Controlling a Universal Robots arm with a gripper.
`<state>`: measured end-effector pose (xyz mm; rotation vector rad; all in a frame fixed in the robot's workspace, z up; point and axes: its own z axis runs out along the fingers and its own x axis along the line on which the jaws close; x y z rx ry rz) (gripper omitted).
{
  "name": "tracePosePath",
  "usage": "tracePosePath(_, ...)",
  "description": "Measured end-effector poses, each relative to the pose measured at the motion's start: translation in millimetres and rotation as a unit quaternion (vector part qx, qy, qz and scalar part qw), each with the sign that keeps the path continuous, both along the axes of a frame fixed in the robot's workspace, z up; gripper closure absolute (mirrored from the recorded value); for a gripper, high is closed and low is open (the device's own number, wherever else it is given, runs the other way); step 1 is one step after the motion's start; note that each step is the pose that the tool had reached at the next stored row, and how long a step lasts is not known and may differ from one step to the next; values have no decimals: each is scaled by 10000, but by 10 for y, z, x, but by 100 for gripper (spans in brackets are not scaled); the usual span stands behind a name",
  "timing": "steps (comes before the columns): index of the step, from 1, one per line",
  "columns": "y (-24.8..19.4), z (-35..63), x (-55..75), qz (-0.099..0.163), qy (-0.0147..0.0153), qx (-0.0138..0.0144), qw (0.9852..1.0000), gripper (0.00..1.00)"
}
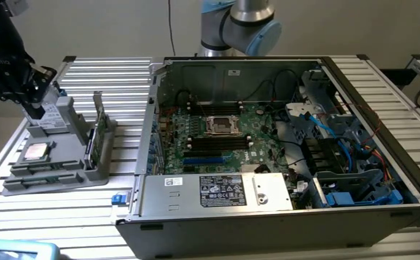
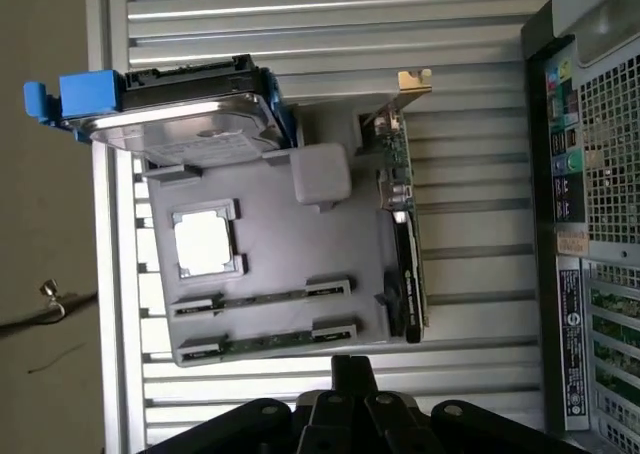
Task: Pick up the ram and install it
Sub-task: 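Reach for the ram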
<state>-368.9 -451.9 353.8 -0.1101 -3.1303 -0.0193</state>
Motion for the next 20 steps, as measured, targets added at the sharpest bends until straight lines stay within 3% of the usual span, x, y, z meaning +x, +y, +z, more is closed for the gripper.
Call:
tracePosePath(7, -15, -126, -232, 0, 12, 0, 10000, 89)
tracePosePath(12, 10, -218, -390, 14, 8, 1, 10000, 89)
tracePosePath(20, 44, -347, -411, 386, -20, -1, 9993, 89)
